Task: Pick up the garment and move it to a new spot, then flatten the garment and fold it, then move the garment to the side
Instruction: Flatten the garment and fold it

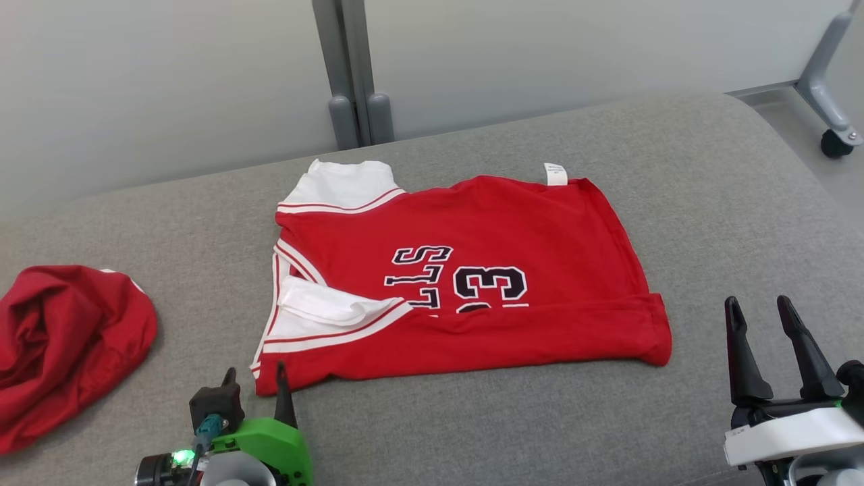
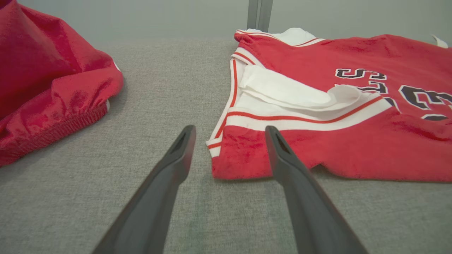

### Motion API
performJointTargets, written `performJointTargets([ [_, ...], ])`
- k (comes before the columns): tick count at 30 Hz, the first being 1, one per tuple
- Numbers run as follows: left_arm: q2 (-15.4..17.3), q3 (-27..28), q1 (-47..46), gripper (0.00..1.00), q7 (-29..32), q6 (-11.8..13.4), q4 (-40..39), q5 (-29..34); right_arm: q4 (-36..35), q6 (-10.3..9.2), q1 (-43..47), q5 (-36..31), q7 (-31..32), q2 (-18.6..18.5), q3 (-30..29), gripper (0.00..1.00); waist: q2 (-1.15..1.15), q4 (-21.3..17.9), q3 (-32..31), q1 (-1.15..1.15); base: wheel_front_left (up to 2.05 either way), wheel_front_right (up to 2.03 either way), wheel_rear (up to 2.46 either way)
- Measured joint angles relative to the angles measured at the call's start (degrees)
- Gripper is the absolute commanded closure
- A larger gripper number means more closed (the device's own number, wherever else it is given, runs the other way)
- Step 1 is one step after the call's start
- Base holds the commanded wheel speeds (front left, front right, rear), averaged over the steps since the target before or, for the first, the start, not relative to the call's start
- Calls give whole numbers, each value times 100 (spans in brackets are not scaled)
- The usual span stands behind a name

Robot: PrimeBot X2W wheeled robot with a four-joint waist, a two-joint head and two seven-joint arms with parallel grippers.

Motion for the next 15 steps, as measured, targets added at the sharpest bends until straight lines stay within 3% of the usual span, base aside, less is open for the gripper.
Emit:
performJointTargets([
  [6, -2, 25, -574, 0, 40, 321, 1235, -31, -12, 0, -31, 81, 0, -29, 212, 0, 0, -229, 86, 0, 0, 0, 0],
  [15, 12, 82, -992, 0, 19, 287, 2102, -133, 31, 0, -31, 121, 0, -32, 323, 0, 0, -384, 200, 0, 0, 0, 0],
])
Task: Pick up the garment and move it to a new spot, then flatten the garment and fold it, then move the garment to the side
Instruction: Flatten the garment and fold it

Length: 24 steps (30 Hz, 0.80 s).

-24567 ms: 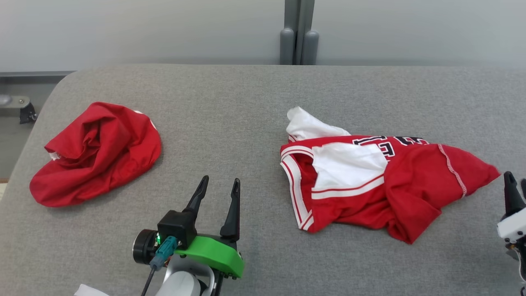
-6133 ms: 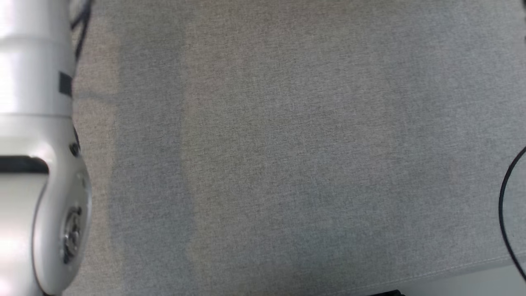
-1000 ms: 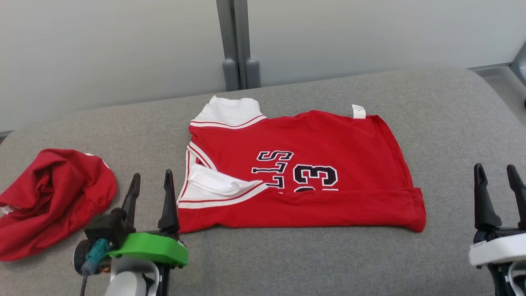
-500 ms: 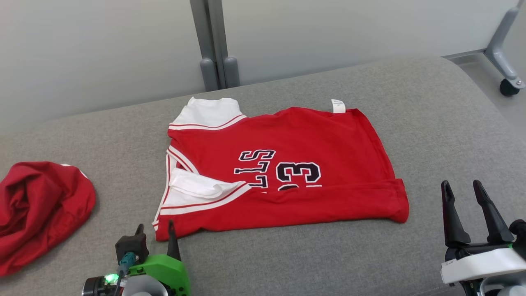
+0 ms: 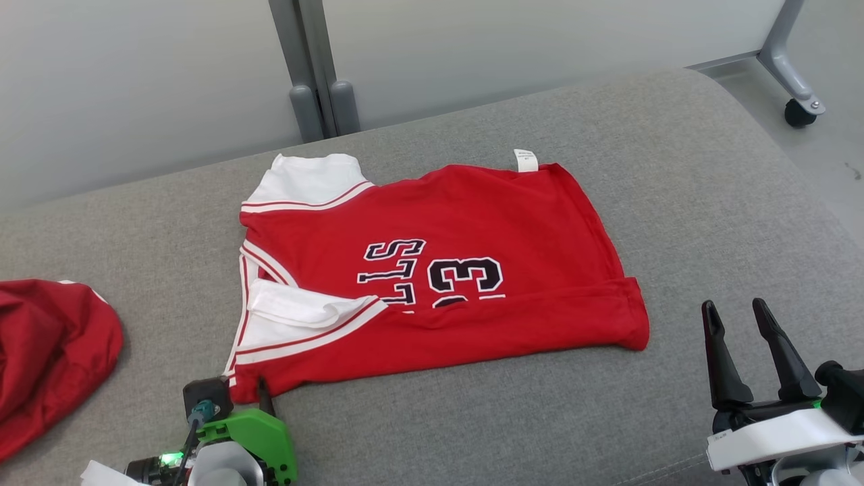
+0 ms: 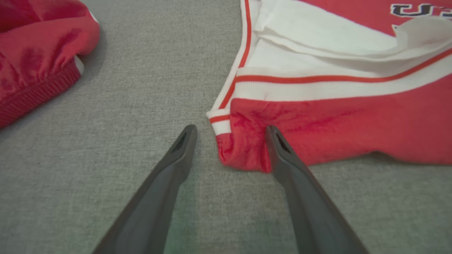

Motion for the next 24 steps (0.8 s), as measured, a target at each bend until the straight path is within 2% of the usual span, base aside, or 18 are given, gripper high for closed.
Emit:
performJointTargets([
  [2, -2, -5, -81, 0, -18, -49, 124, -8, 4, 0, -1, 4, 0, -1, 12, 0, 0, 17, 18, 0, 0, 0, 0],
  [3, -1, -16, -128, 17, -16, -116, 209, -41, 10, 0, -1, 12, 0, 0, 21, 0, 0, 31, 27, 0, 0, 0, 0],
  [4, 0, -42, -178, 62, -15, -180, 276, -47, 29, 0, -2, 12, 0, 1, 26, 0, 0, 49, 37, 0, 0, 0, 0],
  [5, -2, -55, -215, 100, -15, -224, 322, -54, 62, 0, -5, 15, 0, 1, 21, 0, 0, 66, 44, 0, 0, 0, 0],
  [11, -20, -141, -380, 100, -14, -380, 214, -101, 784, 0, -75, 143, 12, 38, 4, 0, 0, 267, 81, 0, 0, 0, 0],
  [15, -18, -154, -379, 100, -14, -481, -415, -149, 1262, 0, -371, 442, 40, 130, 56, 0, 0, 459, 100, 0, 0, 0, 0],
  [24, -18, -845, -134, 100, -15, -504, -1174, -392, 3143, 0, -1140, 1235, 349, 337, -183, 0, 0, 1026, 173, 0, 0, 0, 0],
])
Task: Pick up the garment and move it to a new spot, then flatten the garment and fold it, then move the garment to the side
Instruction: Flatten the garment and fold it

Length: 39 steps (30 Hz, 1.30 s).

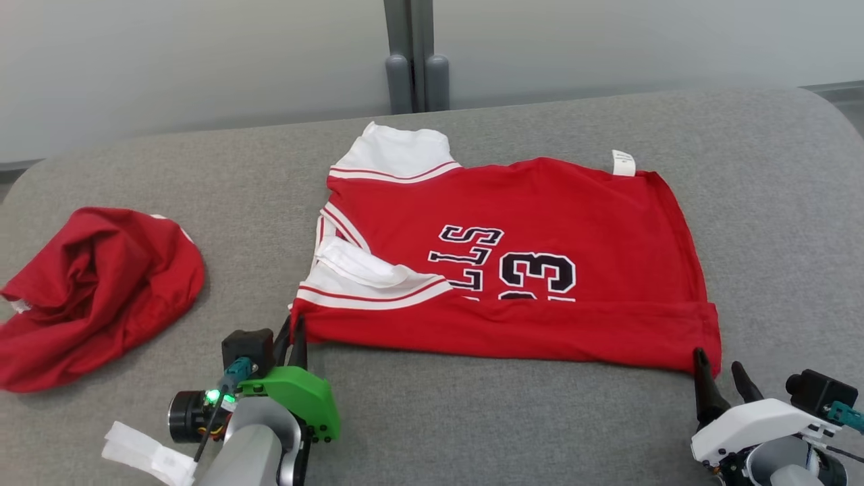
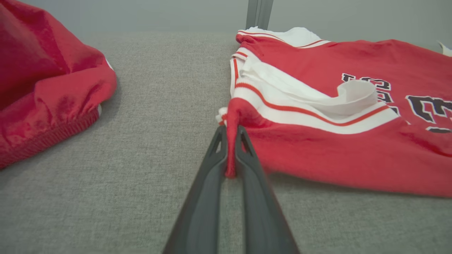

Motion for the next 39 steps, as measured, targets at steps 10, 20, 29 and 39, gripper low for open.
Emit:
performJointTargets([
  [10, -1, -513, 87, 100, 0, 159, -223, -311, 1285, -1, -686, 181, -12, -1, 76, 100, 0, 361, 89, 0, 0, 0, 0],
  [20, -5, -698, 331, 100, 0, 169, -57, -370, 1545, 3, -777, 156, 78, -689, 622, 100, 0, 383, -126, 0, 0, 0, 0],
  [29, -36, -958, 904, 100, 0, 75, -197, -524, 1346, 10, -528, 325, 508, -1479, 880, 100, 0, 374, -452, 0, 0, 0, 0],
  [39, -24, -1396, 1418, 0, 96, 193, -397, -702, 1013, 9, -24, 609, 532, -1595, 853, 0, 0, 357, -609, 0, 0, 0, 0],
])
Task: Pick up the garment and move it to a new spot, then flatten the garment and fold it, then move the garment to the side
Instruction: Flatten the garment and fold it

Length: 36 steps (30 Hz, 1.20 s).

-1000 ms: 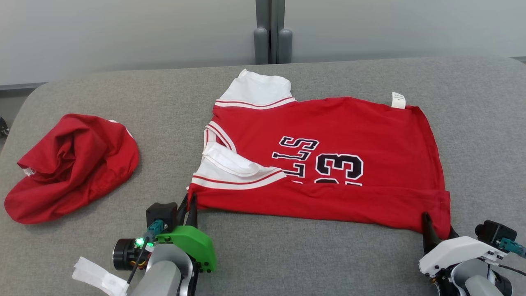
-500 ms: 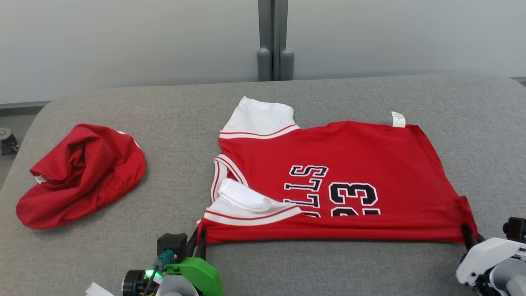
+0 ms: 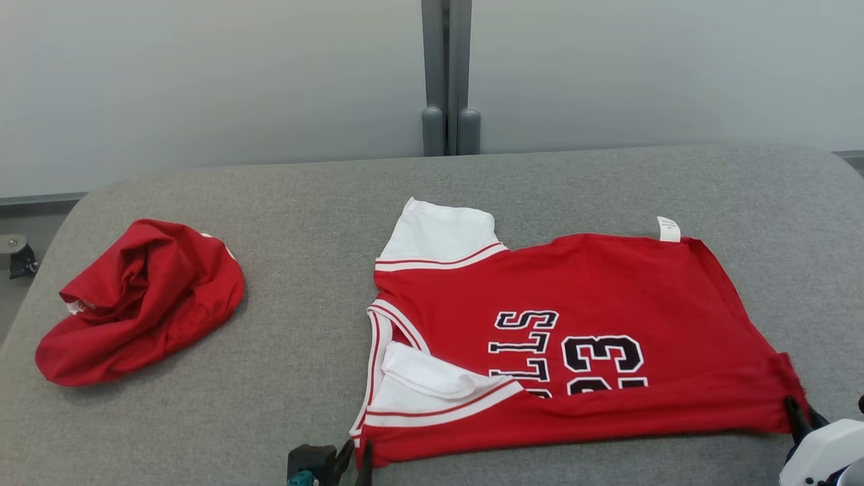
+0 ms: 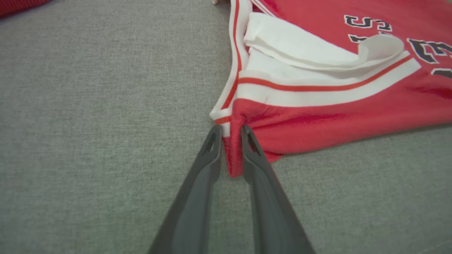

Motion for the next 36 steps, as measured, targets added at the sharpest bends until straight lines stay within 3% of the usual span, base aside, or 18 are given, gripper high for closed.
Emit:
performJointTargets([
  [7, 86, 170, -85, 0, -12, 170, -347, -58, -824, -8, 193, -79, -627, 54, -210, 0, 0, -76, 14, 0, 0, 0, 0],
  [12, 159, 850, -295, 0, -86, 182, -1638, 25, -1708, -9, 334, -425, -842, 222, -602, 0, 0, -180, 80, 0, 0, 0, 0],
  [16, 143, 1098, -283, 0, -96, 101, -2107, 252, -2340, -9, 351, -847, -856, 370, -676, 0, 0, -307, 164, 0, 0, 0, 0],
  [20, 177, 1013, -793, 0, -38, -79, -1928, 455, -2669, -9, 82, -1162, -681, 431, -645, 0, 0, -429, 359, 0, 0, 0, 0],
  [30, 713, 634, -3479, 0, 1863, -1000, -609, 650, -2936, -9, -1339, -1485, -36, 578, 38, 0, 0, -891, 1059, 0, 0, 0, 0],
  [36, 1229, -12, -4705, 0, 3201, -1271, 259, 661, -2793, -9, -2145, -1443, 69, 665, 587, 0, 0, -1326, 1462, 1, 0, 0, 0],
])
